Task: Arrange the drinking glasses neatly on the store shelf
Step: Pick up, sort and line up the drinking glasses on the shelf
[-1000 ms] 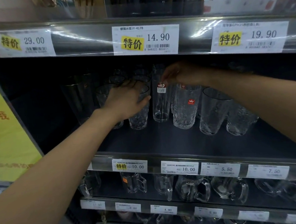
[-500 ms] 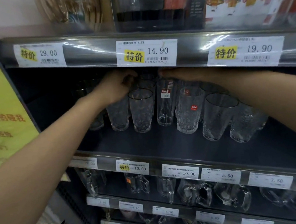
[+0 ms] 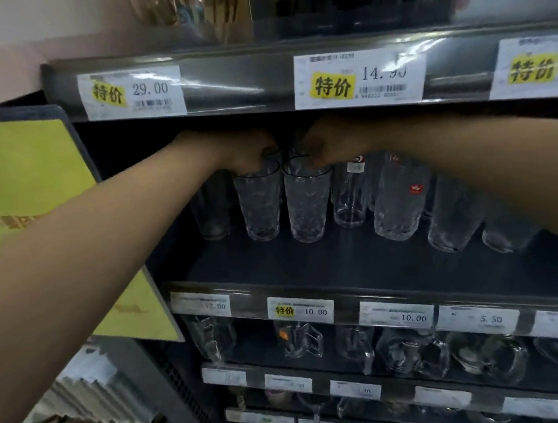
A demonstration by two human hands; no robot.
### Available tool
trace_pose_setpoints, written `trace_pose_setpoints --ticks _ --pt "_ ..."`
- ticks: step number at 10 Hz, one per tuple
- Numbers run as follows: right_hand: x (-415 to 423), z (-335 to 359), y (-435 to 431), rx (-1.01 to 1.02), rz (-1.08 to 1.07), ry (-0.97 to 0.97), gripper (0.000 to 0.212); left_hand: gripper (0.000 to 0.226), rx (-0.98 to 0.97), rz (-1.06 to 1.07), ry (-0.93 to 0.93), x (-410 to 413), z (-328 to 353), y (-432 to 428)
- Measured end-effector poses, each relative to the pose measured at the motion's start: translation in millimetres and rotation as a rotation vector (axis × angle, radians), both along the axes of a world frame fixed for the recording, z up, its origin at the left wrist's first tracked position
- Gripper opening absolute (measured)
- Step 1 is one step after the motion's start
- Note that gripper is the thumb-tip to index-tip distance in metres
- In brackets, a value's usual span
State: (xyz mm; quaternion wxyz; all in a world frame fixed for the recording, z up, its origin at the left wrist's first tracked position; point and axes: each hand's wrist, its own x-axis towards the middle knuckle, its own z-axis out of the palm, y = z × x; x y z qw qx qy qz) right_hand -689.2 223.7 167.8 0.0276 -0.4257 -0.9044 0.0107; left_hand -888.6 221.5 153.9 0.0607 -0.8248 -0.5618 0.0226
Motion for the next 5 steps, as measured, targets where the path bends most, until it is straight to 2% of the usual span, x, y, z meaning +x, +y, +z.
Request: trace_pose_setpoints --ticks 1,2,3,4,5 --pt "-7.3 -6.6 8.4 0.025 -0.014 -0.072 0.016 0.027 0.025 -0.073 0.089 -3.2 -4.4 12.7" --pt "-11.3 -11.4 12.2 0.023 -0.081 -0.143 0.024 0.032 0.045 -0.072 0.153 -4.8 -8.3 27.8" --pt "-14.4 -14.8 16.8 0.018 -0.104 -0.150 0.031 0.027 0.019 -0.074 0.144 -3.3 -10.3 35.7" --pt "-17.8 -19.3 19.7 0.012 -0.128 -0.146 0.027 0.020 -0.055 -0.065 0.138 -0.7 -11.9 40.6" --pt "-16.9 -21.9 17.8 0.033 -0.156 -0.033 0.027 0.021 -0.028 -0.076 0.087 -2.0 -17.6 54.1"
